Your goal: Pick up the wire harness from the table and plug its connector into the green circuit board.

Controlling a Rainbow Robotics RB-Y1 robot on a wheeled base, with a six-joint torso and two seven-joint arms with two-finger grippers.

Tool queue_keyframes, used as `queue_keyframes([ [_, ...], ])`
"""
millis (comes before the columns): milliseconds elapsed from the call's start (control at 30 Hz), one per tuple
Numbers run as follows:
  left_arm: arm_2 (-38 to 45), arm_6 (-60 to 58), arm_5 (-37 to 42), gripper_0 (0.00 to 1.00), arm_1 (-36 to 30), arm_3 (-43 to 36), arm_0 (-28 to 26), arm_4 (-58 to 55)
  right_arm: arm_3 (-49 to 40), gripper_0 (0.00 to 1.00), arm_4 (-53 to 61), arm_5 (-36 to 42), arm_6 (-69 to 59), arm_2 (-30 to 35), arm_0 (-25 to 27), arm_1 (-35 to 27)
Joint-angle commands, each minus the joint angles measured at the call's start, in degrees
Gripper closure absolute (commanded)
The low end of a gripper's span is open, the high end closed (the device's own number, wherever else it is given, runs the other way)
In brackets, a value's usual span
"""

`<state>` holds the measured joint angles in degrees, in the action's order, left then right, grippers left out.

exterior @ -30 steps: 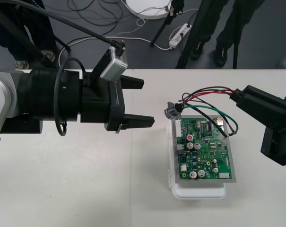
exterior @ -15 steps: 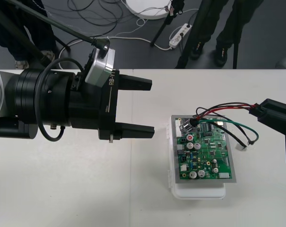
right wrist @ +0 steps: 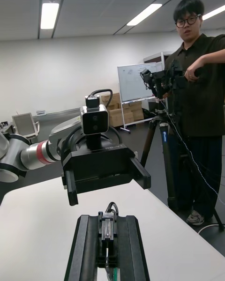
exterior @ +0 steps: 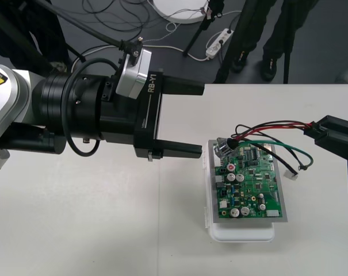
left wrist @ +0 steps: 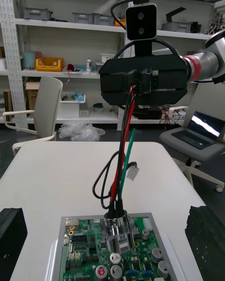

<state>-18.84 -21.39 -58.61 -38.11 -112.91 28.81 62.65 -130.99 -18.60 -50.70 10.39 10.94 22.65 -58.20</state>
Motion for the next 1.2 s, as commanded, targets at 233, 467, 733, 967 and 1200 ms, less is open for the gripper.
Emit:
queue_keyframes([
  [233,-1.81,-0.76,2.62,0.00,2.08,3.40,7.14,-4.55,4.43,1.00,-4.43,-9.59,-8.45,1.62,-5.07,1.34],
  [467,-1.81,-0.76,2.54,0.00,0.49,3.40,7.40,-5.52,8.65,1.00,-8.82,-15.74,-11.35,1.62,-9.73,2.30],
  [733,-1.81,-1.11,2.62,0.00,-0.74,3.67,7.40,-5.52,12.34,1.00,-10.23,-16.27,-12.59,-2.77,-16.23,5.12],
  [967,-1.90,-1.37,2.62,0.00,-0.30,4.37,8.10,-6.84,13.40,1.00,-15.32,-15.74,-13.29,-3.12,-21.33,8.45],
  [1200,-1.90,-1.73,3.15,0.00,-0.21,4.46,7.84,-6.92,13.40,1.00,-18.14,-14.60,-17.33,-4.88,-24.06,9.86],
])
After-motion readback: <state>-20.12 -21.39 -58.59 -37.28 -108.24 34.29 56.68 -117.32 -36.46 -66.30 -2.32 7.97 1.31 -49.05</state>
